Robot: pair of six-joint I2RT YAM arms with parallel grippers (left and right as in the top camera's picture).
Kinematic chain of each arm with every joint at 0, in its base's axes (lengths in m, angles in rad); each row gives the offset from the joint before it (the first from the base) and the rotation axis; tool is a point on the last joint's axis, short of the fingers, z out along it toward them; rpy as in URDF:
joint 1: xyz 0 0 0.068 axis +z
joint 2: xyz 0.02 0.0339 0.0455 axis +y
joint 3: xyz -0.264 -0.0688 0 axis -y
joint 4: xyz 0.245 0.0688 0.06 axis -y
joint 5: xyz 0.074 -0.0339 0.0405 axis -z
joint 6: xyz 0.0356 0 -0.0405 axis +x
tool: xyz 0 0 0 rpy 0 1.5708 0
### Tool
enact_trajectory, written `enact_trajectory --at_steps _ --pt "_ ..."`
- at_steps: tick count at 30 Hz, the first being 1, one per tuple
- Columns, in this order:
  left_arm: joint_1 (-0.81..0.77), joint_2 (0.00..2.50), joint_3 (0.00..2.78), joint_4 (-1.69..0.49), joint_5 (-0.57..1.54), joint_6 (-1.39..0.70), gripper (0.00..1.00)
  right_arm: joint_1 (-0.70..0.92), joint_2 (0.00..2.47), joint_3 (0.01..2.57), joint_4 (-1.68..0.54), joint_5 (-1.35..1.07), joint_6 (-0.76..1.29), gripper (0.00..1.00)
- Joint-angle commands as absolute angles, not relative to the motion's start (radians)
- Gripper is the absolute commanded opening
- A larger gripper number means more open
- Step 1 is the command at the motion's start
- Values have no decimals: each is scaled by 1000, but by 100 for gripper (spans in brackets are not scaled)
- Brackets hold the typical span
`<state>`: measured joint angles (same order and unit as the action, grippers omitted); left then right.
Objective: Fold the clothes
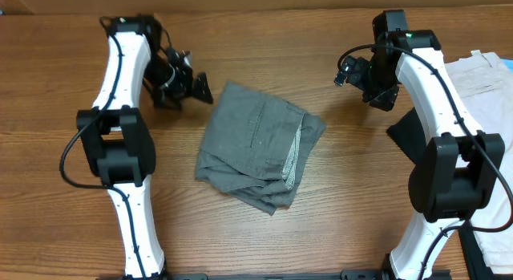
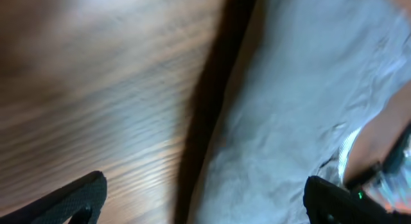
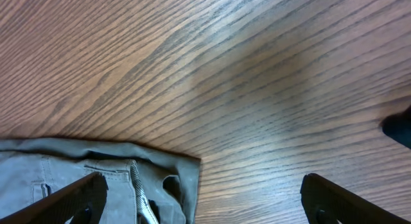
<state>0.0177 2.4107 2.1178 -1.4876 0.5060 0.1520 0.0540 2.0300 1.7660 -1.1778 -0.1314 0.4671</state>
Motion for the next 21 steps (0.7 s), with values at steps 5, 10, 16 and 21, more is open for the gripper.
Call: enact_trajectory --at_steps 5,10,16,21 --pt "-4 2405 1953 -1389 686 247 100 57 2020 1785 -1175 -131 467 100" --pt "-26 2407 1869 -1303 769 247 100 57 2020 1785 -1174 -131 467 100" --pt "-83 2407 1808 -1245 832 227 86 57 2020 1785 -1174 -131 467 100" --pt "-113 2407 1808 -1196 830 167 65 57 2020 1785 -1175 -131 467 100"
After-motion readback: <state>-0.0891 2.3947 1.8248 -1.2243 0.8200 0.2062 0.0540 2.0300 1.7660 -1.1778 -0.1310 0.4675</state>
